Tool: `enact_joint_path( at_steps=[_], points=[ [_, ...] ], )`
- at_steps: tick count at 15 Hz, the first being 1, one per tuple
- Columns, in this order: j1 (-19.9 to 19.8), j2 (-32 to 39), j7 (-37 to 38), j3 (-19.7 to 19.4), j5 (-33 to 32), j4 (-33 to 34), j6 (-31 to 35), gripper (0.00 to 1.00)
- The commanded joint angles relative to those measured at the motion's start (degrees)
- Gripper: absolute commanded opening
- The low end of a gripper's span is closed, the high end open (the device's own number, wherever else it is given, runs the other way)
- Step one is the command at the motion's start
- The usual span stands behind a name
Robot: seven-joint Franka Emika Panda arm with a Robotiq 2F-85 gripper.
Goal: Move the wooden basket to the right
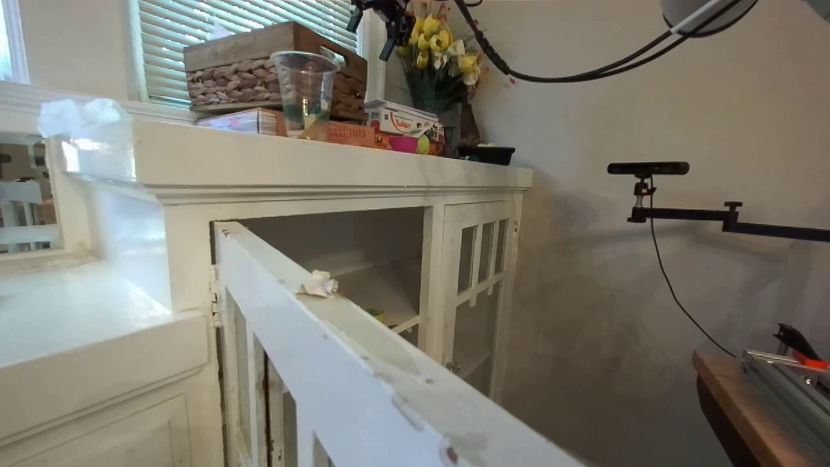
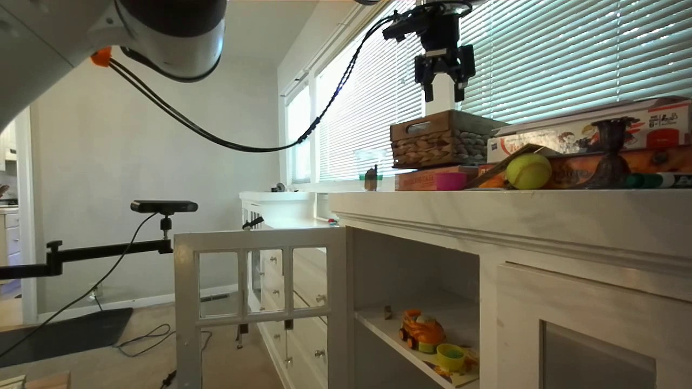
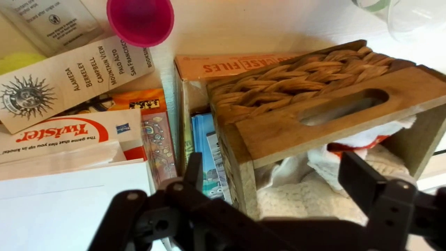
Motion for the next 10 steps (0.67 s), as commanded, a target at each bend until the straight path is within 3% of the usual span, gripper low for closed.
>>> enact_joint_path(
  at_steps=[1, 5, 10],
  points=[
    [0.09, 0.46, 0.0, 0.0, -0.09, 0.59, -0.11, 1.0],
    [-0.17, 1.51, -1.05, 0.31, 0.11, 2.09, 0.88, 1.0],
    [-0.83, 3.21, -9.92, 0.69, -0.1, 2.86, 1.66, 1.0]
  ],
)
